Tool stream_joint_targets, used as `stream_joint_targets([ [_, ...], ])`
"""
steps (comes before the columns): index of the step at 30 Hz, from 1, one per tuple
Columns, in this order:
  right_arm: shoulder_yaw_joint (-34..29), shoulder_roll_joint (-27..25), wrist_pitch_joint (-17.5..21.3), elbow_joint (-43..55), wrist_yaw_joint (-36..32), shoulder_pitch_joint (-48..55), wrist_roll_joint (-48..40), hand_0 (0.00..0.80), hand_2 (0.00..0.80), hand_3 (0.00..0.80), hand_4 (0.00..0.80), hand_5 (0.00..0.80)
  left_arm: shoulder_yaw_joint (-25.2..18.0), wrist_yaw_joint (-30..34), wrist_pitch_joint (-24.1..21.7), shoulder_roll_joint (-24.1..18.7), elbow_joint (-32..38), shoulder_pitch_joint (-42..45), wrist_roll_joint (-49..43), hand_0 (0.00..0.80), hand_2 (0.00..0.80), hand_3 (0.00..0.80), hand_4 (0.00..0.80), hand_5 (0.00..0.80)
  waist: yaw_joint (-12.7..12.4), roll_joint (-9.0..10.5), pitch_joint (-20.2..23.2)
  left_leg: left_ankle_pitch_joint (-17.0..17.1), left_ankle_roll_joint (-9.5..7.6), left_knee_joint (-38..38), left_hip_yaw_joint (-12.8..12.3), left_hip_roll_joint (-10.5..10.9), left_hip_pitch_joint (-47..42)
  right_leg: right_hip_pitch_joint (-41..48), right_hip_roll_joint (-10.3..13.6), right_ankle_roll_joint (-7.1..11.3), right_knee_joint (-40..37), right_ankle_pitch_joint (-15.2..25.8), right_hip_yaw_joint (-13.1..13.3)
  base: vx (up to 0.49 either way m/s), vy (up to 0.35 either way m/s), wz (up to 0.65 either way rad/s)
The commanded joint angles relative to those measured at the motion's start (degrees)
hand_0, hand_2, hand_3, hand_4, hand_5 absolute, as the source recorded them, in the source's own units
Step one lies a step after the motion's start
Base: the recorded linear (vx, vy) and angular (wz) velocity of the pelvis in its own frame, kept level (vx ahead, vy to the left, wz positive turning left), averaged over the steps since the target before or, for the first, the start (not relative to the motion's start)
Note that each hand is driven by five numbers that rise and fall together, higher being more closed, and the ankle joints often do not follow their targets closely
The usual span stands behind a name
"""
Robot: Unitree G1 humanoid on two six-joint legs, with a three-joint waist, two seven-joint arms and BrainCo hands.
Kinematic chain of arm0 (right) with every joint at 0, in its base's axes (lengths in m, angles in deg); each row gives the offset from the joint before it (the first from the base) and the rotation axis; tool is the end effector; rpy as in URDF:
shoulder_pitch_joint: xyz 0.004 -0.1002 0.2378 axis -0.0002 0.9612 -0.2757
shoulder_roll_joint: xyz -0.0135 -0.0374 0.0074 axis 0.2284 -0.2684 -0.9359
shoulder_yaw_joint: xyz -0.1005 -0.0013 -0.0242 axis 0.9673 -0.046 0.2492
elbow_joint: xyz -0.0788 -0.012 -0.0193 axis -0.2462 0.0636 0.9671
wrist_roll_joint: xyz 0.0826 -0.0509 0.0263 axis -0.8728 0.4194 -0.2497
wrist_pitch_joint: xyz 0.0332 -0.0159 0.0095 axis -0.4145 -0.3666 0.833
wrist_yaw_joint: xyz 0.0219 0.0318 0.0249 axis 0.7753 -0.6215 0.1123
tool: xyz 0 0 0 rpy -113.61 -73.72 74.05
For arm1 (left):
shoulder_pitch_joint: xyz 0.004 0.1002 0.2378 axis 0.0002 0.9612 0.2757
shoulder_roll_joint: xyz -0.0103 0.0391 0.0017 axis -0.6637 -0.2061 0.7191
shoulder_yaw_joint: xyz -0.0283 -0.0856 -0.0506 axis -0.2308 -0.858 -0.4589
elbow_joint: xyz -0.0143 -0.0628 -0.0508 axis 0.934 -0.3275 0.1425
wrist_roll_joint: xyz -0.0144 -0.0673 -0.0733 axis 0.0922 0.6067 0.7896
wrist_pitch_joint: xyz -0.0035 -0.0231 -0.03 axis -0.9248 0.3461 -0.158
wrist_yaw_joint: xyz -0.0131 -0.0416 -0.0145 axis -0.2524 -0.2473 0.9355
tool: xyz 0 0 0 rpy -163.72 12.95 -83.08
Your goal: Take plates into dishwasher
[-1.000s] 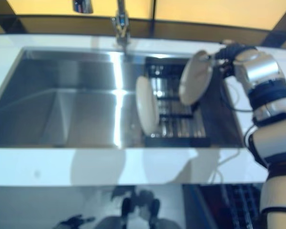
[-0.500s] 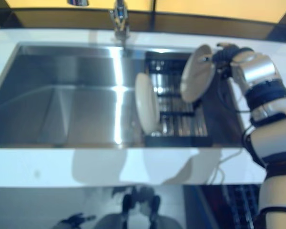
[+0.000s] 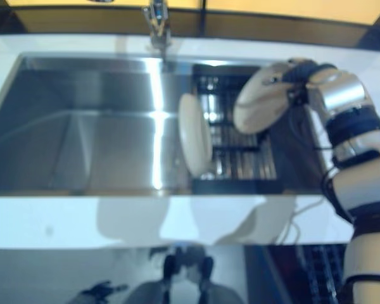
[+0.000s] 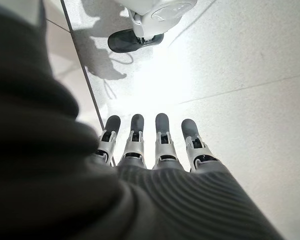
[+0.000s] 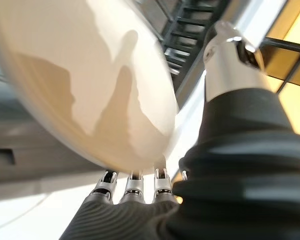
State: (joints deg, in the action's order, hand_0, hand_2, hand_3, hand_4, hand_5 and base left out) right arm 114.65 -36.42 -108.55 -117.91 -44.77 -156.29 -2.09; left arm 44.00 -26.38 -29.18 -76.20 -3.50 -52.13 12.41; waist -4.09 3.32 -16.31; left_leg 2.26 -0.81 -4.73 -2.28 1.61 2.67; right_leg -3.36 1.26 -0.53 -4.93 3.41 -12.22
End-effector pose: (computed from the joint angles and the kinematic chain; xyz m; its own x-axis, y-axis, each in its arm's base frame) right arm 0.3527 -0.2418 0.2928 0.9638 -0.2029 -0.1730 0.0954 0.8683 -0.4868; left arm 0.0960 0.2502 -0.1023 0.3347 0.2673 -0.9036 0.1098 0.9413 0.3192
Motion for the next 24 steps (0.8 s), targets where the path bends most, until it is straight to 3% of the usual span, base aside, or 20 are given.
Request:
stream_joint_targets([
  [1,0.4,-1.8,0.8,0.1,0.2,-1.8,2.4,0.0,0.0,0.0,0.0,0.0,3.8,-0.7,-0.6,0.0,-1.0,-2.3,1.8,0.0,0.0,0.0,0.0,0.0,-1.7,1.68,0.3,1.2,4.79,-0.3,-1.1,-2.0,1.5,0.3,4.8,6.98,-0.1,2.6,-0.1,0.0,0.0,0.0],
  [12,0.1,-1.7,0.2,-0.1,-0.6,-1.2,2.3,0.0,0.0,0.0,0.0,0.0,3.9,-0.8,-1.0,0.1,-1.0,-2.3,2.1,0.0,0.0,0.0,0.0,0.0,-1.8,1.8,-0.1,1.2,4.76,-0.3,-1.1,-2.0,1.6,0.3,4.9,6.96,-0.1,2.7,-0.3,0.0,0.0,0.0],
  [17,0.2,-1.8,3.7,0.1,-0.7,-1.2,3.0,0.0,0.0,0.0,0.0,0.0,3.8,-0.7,-1.3,0.1,-1.0,-2.1,1.9,0.0,0.0,0.0,0.0,0.0,-1.9,1.8,0.0,1.2,4.74,-0.3,-1.1,-2.0,1.6,0.3,4.9,7.0,-0.1,2.7,-0.5,0.0,0.0,0.0],
  [24,1.6,-1.8,4.8,1.7,-1.1,-2.8,5.5,0.0,0.0,0.0,0.0,0.0,4.2,-0.4,-0.9,-0.1,-0.5,-1.9,1.6,0.0,0.0,0.0,0.0,0.0,-2.0,2.11,0.7,1.0,4.69,-0.3,-1.2,-2.0,0.8,1.0,4.9,7.06,-0.1,2.6,-0.4,0.011,-0.001,0.0],
])
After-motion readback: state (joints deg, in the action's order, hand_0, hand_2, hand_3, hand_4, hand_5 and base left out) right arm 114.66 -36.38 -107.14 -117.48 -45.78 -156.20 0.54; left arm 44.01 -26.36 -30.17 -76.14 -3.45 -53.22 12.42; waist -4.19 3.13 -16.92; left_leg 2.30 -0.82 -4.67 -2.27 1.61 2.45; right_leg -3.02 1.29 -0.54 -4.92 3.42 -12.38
